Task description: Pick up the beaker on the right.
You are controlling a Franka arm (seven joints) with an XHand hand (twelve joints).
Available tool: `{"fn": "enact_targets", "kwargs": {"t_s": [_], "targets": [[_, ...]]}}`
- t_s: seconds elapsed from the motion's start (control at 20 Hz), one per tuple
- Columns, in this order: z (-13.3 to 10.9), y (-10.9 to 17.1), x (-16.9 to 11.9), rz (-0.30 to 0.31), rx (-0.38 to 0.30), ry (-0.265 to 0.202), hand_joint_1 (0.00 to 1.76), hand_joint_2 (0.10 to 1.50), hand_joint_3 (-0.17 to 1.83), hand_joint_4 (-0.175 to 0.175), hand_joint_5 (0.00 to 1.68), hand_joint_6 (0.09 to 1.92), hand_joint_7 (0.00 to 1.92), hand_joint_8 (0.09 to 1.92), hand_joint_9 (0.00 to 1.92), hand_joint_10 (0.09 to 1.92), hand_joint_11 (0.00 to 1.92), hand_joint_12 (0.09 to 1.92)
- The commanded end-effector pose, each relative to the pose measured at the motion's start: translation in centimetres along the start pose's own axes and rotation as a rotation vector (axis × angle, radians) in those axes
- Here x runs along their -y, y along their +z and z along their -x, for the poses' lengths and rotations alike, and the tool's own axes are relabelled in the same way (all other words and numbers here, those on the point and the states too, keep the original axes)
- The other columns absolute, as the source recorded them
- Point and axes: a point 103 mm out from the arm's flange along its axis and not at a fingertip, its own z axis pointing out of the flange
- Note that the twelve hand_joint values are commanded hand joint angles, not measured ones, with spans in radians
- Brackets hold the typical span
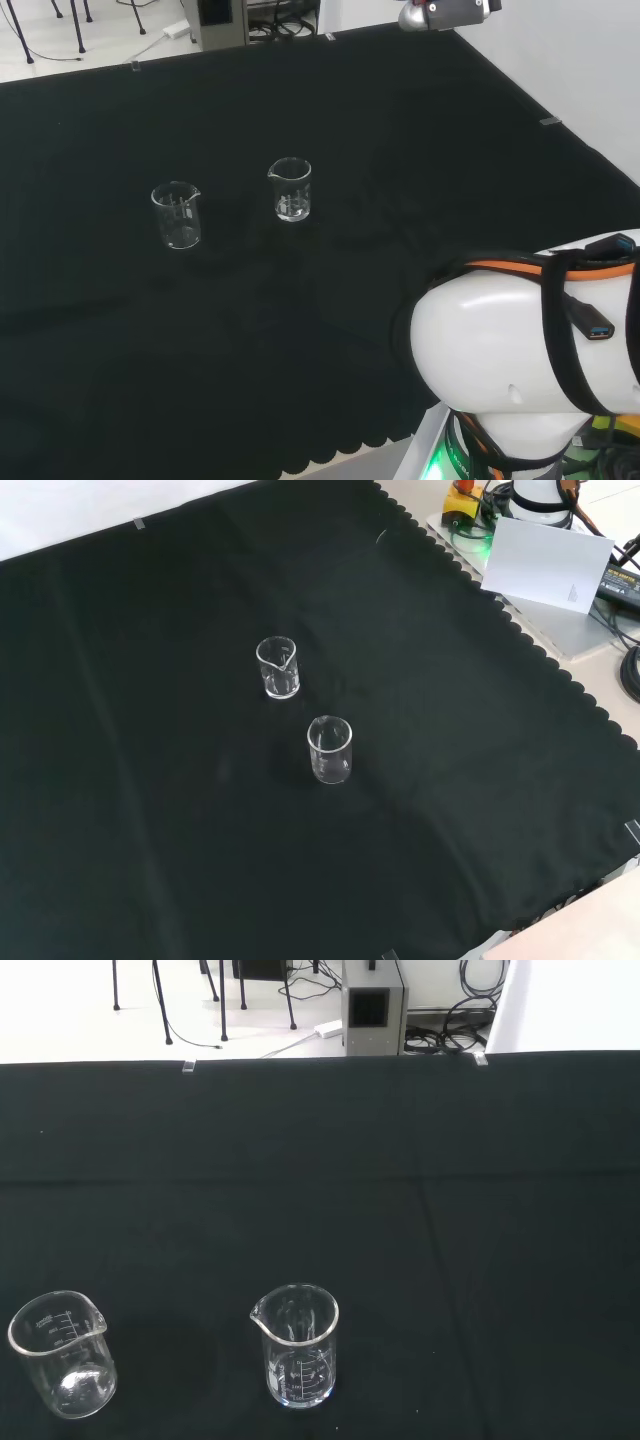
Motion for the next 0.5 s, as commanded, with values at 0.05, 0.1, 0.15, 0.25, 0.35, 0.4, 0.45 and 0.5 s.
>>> {"fn": "enact_targets", "kwargs": {"t_s": [0.05,0.1,0.15,0.25,0.35,0.4,0.45,0.5], "targets": [[-2.18,-2.1,1.87,0.057,0.023,-0.031,0.19,1.24,0.28,0.0,0.31,0.09,0.33,0.09,0.15,0.61,0.0,0.79],[-2.31,-2.25,1.98,0.062,0.03,-0.035,0.17,1.25,0.28,0.002,0.32,0.09,0.33,0.09,0.14,0.6,0.0,0.78],[-2.23,-2.28,1.99,0.062,0.031,-0.038,0.16,1.25,0.28,0.003,0.32,0.09,0.33,0.09,0.14,0.6,0.0,0.77],[-2.01,-2.28,1.9,0.063,0.039,-0.067,0.16,1.26,0.27,0.003,0.33,0.09,0.33,0.09,0.14,0.6,0.0,0.76],[-2.12,-2.2,1.87,0.06,0.039,-0.055,0.16,1.26,0.27,0.003,0.33,0.09,0.33,0.09,0.14,0.59,0.0,0.76],[-2.22,-2.13,1.89,0.058,0.038,-0.064,0.16,1.26,0.27,0.003,0.33,0.09,0.33,0.09,0.14,0.59,0.0,0.76],[-1.86,-2.1,1.7,0.05,0.025,-0.058,0.16,1.26,0.27,0.003,0.33,0.09,0.33,0.09,0.14,0.59,0.0,0.76],[-1.49,-2.02,1.47,0.051,0.027,-0.065,0.16,1.26,0.27,0.003,0.33,0.09,0.33,0.09,0.14,0.59,0.0,0.76]]}}
